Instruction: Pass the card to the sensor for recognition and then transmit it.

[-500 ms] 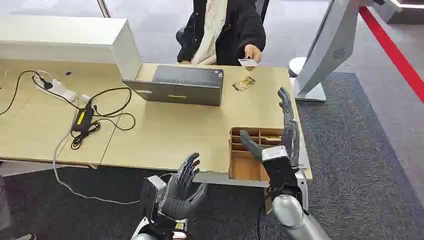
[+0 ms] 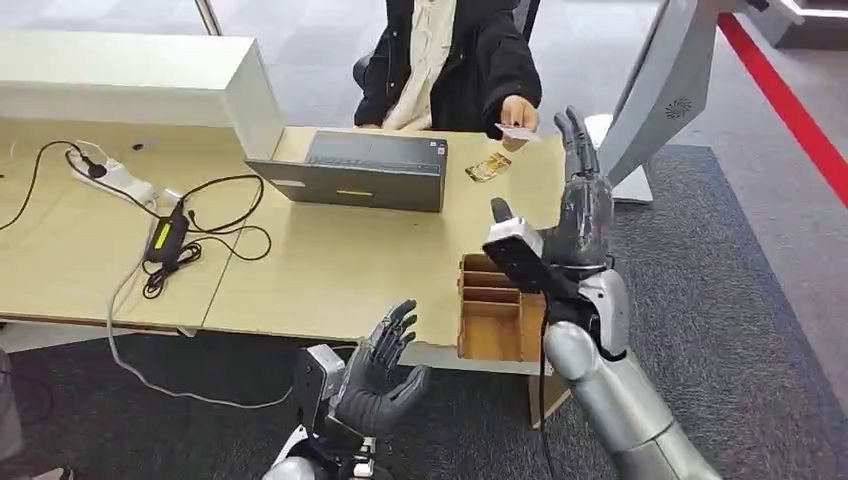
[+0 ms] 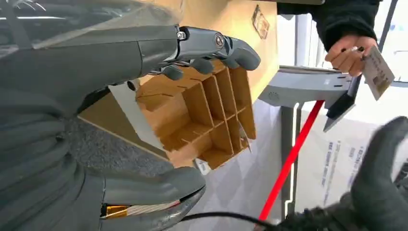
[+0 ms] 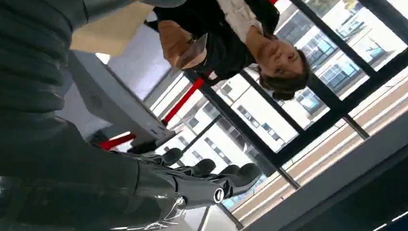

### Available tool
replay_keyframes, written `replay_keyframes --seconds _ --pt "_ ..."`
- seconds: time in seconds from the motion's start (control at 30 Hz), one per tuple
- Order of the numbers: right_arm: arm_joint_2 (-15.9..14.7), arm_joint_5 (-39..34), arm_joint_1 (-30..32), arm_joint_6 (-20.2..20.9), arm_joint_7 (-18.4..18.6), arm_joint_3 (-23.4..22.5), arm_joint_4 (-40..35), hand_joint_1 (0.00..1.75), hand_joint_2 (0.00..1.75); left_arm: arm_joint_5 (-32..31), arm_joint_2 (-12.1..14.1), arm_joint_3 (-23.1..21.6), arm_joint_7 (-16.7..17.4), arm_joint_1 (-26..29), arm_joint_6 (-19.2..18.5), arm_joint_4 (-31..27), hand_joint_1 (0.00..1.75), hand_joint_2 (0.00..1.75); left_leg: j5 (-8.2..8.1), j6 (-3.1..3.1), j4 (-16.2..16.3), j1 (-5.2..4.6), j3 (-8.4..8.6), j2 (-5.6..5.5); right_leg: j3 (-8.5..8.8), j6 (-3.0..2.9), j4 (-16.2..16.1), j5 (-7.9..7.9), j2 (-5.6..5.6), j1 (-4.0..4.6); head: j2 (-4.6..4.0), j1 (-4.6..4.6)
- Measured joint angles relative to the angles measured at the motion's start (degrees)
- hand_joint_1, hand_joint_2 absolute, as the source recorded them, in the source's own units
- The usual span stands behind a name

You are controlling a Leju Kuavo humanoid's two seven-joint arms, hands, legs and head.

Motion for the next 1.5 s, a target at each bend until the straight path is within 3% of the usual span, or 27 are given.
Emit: replay_keyframes --seconds 0.3,0.63,0.97,1.0,1.5 --pt "-0.1 9.2 -8.4 0.2 6.3 2.7 16.0 0.0 1.75 1.1 -0.3 -0.6 0.0 -1.3 -0.2 0.8 0.0 1.75 0.0 0.0 0.0 0.0 -0.02 -0.02 -0.02 0.01 0.0 0.0 0.0 0.0 0.0 0.0" --pt "0.4 10.3 -15.2 0.2 8.7 6.2 28.5 0.0 1.75 1.2 -0.3 -1.5 0.7 -1.7 0.3 0.8 0.0 1.75 0.0 0.0 0.0 0.0 -0.02 -0.02 -0.02 0.01 0.0 0.0 0.0 0.0 0.0 -0.02" --pt "1.6 14.2 -21.9 3.1 12.6 10.4 39.7 0.0 1.75 1.0 -0.3 -1.9 1.9 -1.8 0.3 0.7 0.0 1.75 0.02 -0.02 0.0 0.0 -0.02 -0.03 -0.03 0.01 0.0 0.01 0.0 0.0 0.0 -0.02" --pt "1.7 14.4 -22.4 3.3 12.9 10.8 40.6 1.75 1.75 0.9 -0.3 -1.9 2.1 -1.8 0.5 0.7 0.0 1.75 0.02 -0.02 0.0 0.0 -0.02 -0.02 -0.02 0.01 0.0 0.01 0.0 0.0 0.0 -0.02" --pt "3.7 13.1 -26.6 3.5 13.5 13.4 48.3 1.75 1.75 0.5 -0.2 -2.0 2.4 -1.5 2.2 0.2 0.0 1.75 0.03 -0.02 0.0 0.0 -0.01 -0.03 -0.03 0.01 0.0 0.01 0.0 0.0 0.0 -0.02"
